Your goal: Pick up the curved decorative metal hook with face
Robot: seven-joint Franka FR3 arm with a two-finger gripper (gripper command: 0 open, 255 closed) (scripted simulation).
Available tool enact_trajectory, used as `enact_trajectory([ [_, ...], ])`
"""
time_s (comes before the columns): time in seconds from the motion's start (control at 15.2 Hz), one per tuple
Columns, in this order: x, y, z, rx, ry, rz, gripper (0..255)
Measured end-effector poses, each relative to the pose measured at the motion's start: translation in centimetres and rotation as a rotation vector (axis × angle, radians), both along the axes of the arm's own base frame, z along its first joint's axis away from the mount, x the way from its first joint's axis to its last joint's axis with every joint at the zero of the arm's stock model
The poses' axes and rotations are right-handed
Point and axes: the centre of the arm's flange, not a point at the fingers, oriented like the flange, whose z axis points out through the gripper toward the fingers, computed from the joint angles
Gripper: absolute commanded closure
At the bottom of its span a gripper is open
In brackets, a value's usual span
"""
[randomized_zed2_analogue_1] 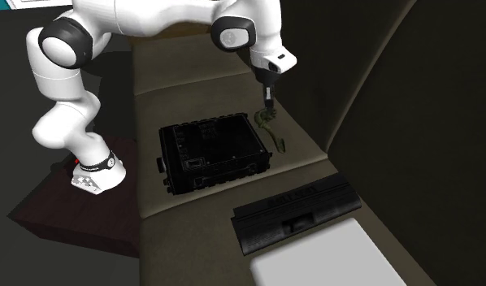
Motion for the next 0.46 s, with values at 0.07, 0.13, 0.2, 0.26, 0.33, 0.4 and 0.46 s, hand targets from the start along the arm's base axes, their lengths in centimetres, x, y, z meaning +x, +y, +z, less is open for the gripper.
enact_trajectory([
  [0.07,-0.1,0.0,0.5,0.000,0.000,0.000,255],
  [0.13,-0.1,0.1,1.0,0.000,0.000,0.000,255],
  [0.2,0.0,0.0,1.7,0.000,0.000,0.000,255],
  [0.26,0.0,0.0,2.3,0.000,0.000,0.000,255],
  [0.33,0.0,0.0,2.8,0.000,0.000,0.000,255],
  [0.4,0.1,0.0,3.2,0.000,0.000,0.000,255],
  [0.46,0.0,0.0,3.5,0.000,0.000,0.000,255],
])
